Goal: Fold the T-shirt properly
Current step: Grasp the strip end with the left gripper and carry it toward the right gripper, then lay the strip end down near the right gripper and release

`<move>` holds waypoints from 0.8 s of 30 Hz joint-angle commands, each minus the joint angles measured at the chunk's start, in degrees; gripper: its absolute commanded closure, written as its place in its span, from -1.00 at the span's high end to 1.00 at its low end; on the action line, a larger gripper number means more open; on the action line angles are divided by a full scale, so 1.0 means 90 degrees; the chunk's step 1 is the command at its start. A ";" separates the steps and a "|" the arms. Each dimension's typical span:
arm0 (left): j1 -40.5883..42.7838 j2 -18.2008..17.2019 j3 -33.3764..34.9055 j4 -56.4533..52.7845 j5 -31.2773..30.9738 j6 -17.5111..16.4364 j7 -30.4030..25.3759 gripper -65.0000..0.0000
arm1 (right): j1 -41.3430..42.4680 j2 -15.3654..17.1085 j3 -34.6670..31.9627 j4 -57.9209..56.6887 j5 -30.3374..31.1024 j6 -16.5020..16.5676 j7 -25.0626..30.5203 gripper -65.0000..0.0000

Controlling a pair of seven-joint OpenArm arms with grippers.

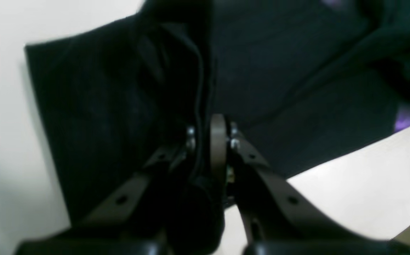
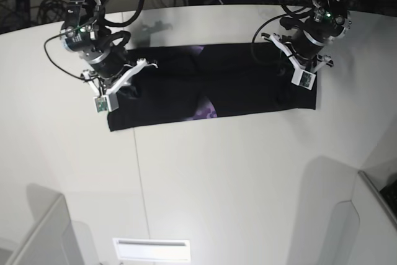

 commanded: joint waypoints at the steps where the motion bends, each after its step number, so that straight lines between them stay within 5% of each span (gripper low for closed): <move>1: -0.0004 -0.0008 0.0072 0.0113 -0.0085 0.0138 -0.0120 -1.00 | 0.0061 0.0014 0.0014 0.0120 0.0064 0.0006 0.0147 -1.00; 6: -0.0229 -0.0038 0.0639 0.0064 -0.0144 0.0675 -0.0120 -1.00 | 0.0061 0.0024 0.0014 0.0120 0.0064 0.0006 0.0147 -1.00; 24: -0.0698 0.0011 0.1039 -0.0082 -0.0144 0.0675 0.0457 -1.00 | 0.0061 0.0014 0.0014 0.0120 0.0064 -0.0003 0.0147 -1.00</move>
